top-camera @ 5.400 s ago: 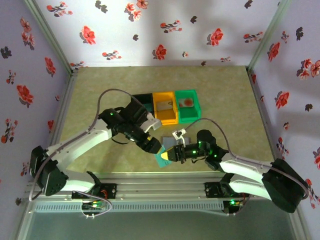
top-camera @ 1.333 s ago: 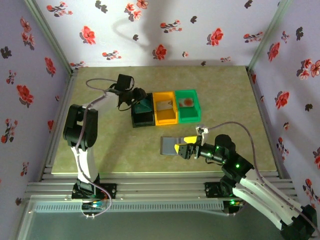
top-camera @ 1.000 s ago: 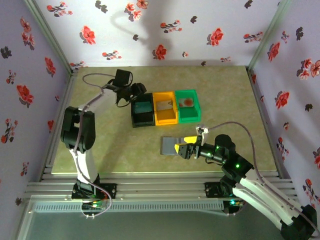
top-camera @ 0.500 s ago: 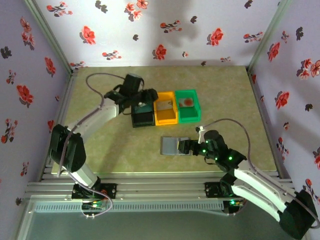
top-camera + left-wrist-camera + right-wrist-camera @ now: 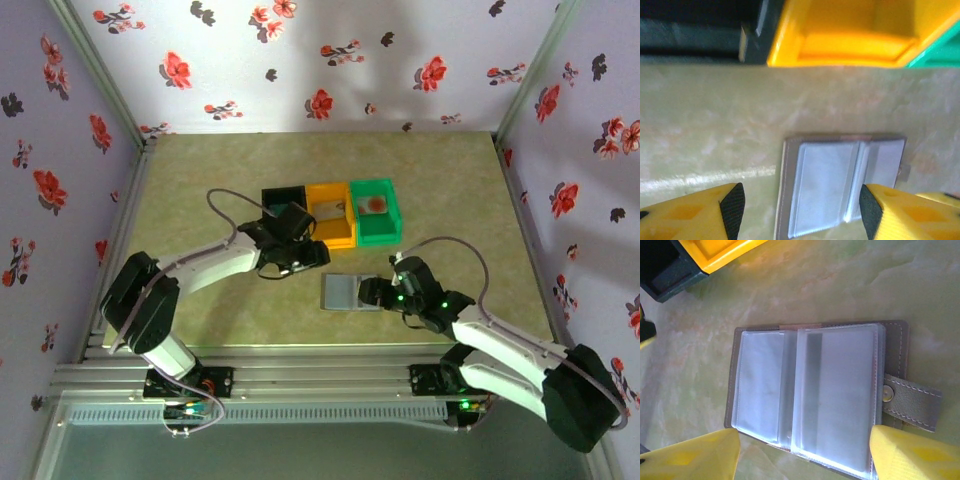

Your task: Take the credit cards out of the card holder

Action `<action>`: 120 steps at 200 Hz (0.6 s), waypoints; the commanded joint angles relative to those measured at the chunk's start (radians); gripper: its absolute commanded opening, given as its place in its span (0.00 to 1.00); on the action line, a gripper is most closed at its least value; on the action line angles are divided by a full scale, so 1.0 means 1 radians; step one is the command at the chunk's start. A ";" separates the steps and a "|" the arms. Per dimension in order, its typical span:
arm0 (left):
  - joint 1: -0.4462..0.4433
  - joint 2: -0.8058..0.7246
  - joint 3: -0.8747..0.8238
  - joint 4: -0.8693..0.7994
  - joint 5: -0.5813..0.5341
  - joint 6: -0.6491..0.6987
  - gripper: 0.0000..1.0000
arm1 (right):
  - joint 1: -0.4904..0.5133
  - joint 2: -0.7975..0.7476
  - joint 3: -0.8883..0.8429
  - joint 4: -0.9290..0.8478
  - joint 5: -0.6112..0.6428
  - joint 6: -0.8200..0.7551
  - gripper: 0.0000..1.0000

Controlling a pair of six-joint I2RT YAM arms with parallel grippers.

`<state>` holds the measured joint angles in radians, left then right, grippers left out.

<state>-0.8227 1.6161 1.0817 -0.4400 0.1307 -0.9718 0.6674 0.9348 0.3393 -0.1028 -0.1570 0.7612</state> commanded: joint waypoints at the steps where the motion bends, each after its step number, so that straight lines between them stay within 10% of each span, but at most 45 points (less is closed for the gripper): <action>1: -0.042 0.015 -0.029 -0.028 -0.026 -0.040 0.68 | -0.005 0.020 -0.009 0.054 0.027 0.033 0.68; 120: -0.136 0.161 -0.002 -0.160 -0.036 -0.050 0.72 | -0.005 0.115 0.010 0.042 0.065 0.050 0.62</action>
<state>-0.9428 1.7428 1.0557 -0.5430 0.1192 -0.9985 0.6674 1.0298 0.3393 -0.0566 -0.1249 0.7971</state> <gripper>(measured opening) 0.717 0.624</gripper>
